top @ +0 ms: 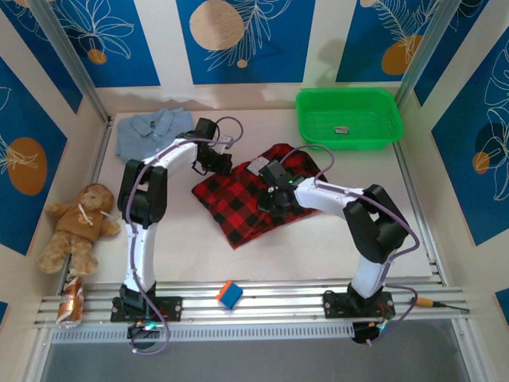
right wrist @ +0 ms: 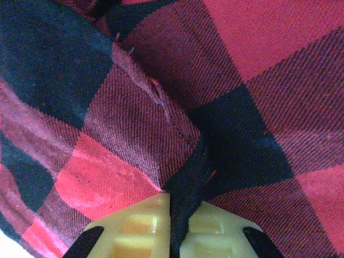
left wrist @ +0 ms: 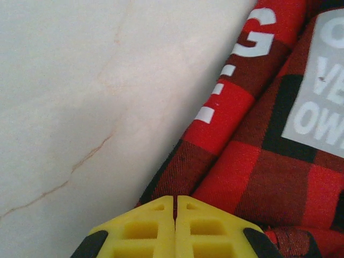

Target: Fold and stack the long sleeve shirts

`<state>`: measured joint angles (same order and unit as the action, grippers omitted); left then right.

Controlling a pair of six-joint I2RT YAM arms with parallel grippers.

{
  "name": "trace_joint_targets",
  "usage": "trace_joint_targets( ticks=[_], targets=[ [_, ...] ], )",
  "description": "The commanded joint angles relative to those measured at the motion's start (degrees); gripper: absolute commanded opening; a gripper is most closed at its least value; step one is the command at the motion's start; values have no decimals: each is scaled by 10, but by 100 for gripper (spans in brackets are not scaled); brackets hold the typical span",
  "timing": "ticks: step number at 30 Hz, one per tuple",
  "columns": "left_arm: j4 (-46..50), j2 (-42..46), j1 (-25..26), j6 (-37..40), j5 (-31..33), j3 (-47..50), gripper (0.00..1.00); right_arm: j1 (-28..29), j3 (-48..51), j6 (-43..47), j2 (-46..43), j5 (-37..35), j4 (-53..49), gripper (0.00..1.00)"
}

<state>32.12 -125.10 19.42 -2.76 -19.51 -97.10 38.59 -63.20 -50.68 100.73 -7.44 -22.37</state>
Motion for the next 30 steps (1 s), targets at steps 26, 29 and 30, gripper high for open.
trace_joint_targets(
  ticks=[26, 29, 30],
  targets=[
    [-18, 43, 48, 47, 14, -17, 0, 78, 90, -110, -143, -126, -74, 8],
    [-17, 19, 48, 49, 39, -32, 1, 68, 104, -99, -127, -127, -46, 9],
    [-10, 9, 48, 52, 49, -42, 1, 64, 106, -94, -121, -131, -37, 9]
  ],
)
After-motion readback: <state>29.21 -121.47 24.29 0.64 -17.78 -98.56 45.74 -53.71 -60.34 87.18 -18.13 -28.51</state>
